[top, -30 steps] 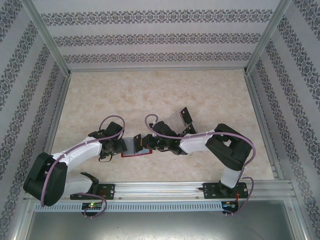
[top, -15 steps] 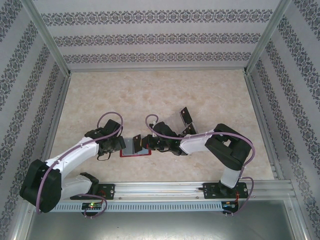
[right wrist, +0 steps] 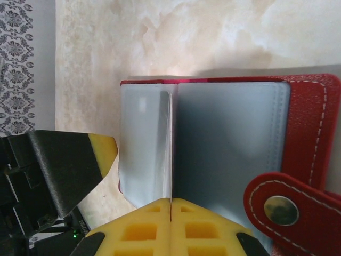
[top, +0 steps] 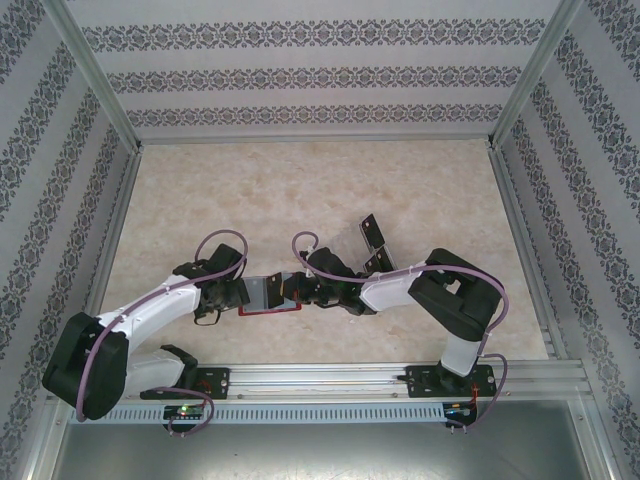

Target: Put the credit cards into the card holder

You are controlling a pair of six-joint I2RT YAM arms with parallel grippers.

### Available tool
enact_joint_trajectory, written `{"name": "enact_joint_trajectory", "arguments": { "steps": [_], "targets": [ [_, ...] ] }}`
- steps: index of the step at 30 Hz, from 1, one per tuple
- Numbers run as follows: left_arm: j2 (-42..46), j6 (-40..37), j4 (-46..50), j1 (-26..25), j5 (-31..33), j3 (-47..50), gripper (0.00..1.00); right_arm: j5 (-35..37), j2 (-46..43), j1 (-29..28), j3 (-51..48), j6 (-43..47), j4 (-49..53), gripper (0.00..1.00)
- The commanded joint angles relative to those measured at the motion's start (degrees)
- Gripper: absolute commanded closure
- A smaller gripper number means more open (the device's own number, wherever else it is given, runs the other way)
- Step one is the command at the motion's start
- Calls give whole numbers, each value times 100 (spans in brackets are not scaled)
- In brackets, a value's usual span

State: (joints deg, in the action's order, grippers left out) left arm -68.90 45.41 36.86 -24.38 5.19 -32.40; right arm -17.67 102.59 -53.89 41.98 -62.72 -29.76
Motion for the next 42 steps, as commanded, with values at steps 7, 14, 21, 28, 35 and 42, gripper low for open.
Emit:
{"name": "enact_joint_trajectory", "arguments": {
  "steps": [7, 14, 21, 28, 35, 42],
  "targets": [
    [-41, -62, -92, -22, 17, 149, 16, -70, 239, -96, 4, -273, -462, 100],
    [-71, -50, -156, -22, -27, 197, 16, -78, 398, -104, 47, -379, -616, 100],
    [75, -30, -31, -20, -36, 59, 16, -88, 325, -104, 4, -384, -630, 100],
    [352, -28, 352, 109, 129, -279, 14, -79, 315, -104, -40, -381, -676, 100],
    [274, -91, 381, 345, 123, -224, 13, -87, 202, -104, -75, -380, -703, 100],
    [275, 74, 249, 565, -5, 66, 12, -73, 56, -104, -84, -353, -692, 100]
  ]
}}
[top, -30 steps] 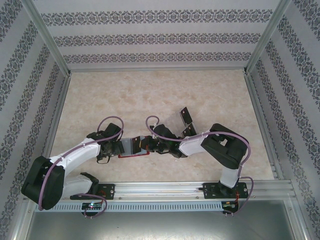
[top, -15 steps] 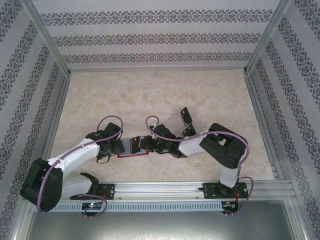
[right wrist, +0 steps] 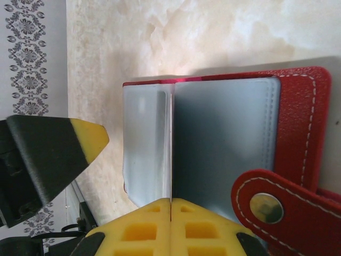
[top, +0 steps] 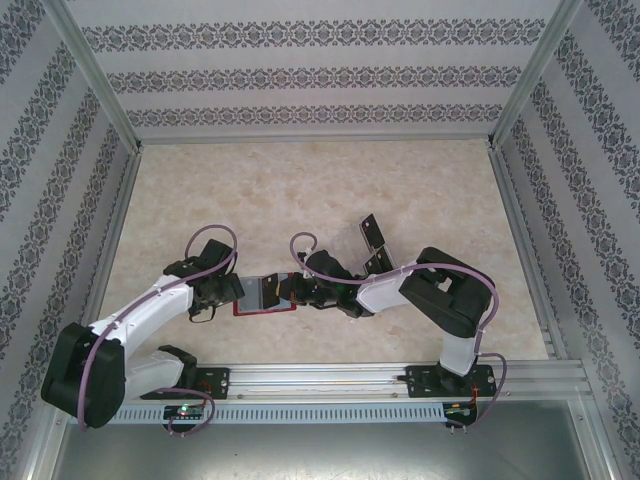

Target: Put the credit cards into the card holder

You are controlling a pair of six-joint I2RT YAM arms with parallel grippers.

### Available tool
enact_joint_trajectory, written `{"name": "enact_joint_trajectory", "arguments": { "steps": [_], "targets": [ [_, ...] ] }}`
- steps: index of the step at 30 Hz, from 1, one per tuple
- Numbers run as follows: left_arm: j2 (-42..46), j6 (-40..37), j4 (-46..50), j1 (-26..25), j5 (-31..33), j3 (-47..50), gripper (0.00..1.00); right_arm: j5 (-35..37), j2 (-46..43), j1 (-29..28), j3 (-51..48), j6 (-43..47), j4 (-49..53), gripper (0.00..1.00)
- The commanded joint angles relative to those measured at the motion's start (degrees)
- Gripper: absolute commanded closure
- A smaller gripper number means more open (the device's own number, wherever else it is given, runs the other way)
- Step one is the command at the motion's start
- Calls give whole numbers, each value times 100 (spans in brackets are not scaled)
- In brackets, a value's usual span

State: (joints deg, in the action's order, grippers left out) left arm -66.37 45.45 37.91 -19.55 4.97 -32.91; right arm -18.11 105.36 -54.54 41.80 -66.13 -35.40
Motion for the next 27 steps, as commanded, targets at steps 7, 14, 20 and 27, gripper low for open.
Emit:
{"name": "enact_joint_trajectory", "arguments": {
  "steps": [7, 14, 20, 27],
  "targets": [
    [205, 155, 287, 117, 144, 193, 12, -35, -290, -39, -58, -5, -108, 100],
    [164, 184, 173, 119, 32, 326, 12, -69, -201, -39, 12, -31, -116, 100],
    [116, 158, 96, 118, -21, 409, 12, -114, -80, -39, 67, -68, -179, 100],
    [55, 166, -28, 118, -110, 480, 13, -175, 71, -48, 145, -111, -248, 100]
  ]
}}
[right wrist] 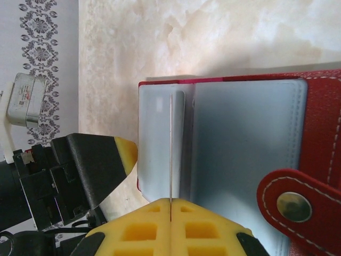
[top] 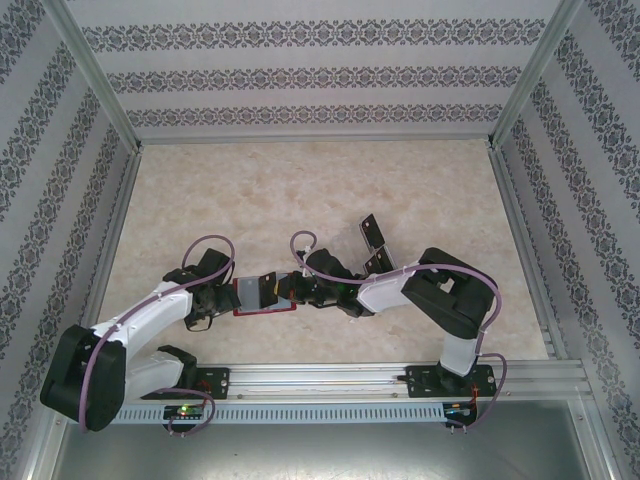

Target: Put the credit cards into the card holder

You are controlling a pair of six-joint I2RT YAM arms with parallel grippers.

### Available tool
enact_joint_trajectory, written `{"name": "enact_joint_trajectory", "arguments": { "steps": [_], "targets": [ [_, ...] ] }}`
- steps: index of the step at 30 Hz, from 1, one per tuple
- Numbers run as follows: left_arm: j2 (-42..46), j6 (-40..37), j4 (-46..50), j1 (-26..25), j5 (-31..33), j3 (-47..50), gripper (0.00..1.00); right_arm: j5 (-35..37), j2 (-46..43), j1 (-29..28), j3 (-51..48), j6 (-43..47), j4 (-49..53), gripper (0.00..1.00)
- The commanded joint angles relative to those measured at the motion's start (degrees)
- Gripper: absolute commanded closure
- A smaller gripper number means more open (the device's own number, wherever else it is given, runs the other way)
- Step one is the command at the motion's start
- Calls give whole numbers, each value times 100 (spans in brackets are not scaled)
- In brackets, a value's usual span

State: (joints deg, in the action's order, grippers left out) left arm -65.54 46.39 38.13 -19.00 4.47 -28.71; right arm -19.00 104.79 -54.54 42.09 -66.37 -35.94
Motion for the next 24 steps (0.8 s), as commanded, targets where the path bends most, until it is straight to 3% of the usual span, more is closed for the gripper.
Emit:
{"name": "enact_joint_trajectory", "arguments": {
  "steps": [1, 24],
  "targets": [
    [-27, 72, -56, 64, -61, 60, 13, -75, 150, -47, 111, -95, -200, 100],
    [-134, 60, -240, 65, -236, 173, 15, -187, 513, -91, 208, -194, -281, 100]
  ]
}}
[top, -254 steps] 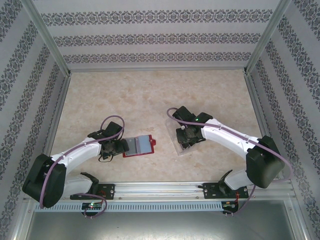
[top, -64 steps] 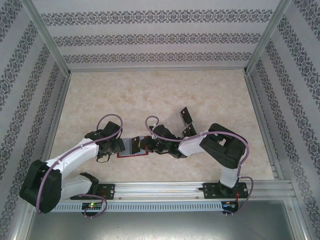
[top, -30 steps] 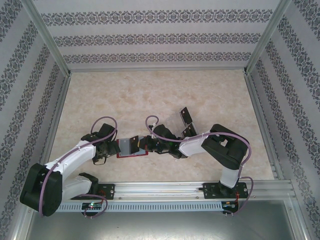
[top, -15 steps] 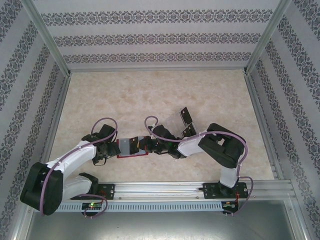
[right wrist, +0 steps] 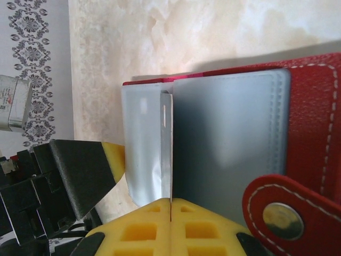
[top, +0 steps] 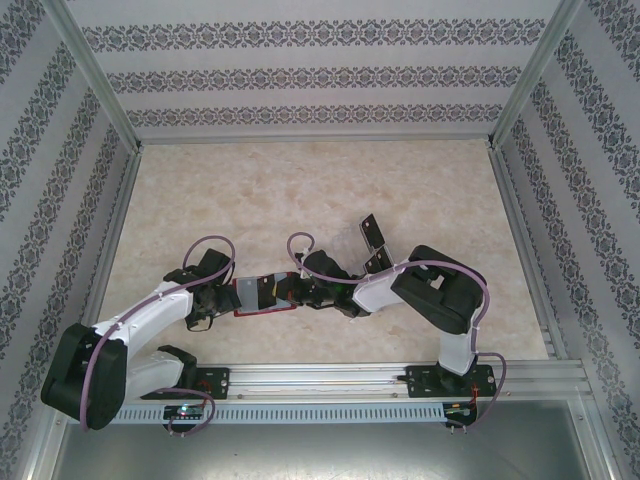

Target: Put the credit cards into the card holder

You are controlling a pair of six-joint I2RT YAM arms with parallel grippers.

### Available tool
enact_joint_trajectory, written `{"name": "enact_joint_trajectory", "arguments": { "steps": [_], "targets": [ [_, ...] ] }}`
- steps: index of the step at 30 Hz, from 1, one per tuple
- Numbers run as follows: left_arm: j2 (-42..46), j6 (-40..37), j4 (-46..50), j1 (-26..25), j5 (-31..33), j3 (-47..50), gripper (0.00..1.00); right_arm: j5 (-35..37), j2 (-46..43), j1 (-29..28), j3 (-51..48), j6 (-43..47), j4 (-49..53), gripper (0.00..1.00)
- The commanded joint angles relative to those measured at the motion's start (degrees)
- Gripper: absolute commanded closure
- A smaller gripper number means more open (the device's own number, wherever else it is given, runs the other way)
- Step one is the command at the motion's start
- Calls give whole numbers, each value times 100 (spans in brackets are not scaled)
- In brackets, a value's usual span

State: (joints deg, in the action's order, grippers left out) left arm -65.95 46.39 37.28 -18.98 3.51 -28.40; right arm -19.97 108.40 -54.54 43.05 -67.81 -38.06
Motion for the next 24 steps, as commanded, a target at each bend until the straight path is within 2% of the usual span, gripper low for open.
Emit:
{"name": "enact_joint_trajectory", "arguments": {
  "steps": [1, 24],
  "targets": [
    [-93, 55, -152, 66, -149, 146, 15, -102, 172, -96, 125, -53, -55, 100],
    [-33, 54, -137, 62, -151, 162, 15, -16, -37, 97, -70, 273, 361, 100]
  ]
}}
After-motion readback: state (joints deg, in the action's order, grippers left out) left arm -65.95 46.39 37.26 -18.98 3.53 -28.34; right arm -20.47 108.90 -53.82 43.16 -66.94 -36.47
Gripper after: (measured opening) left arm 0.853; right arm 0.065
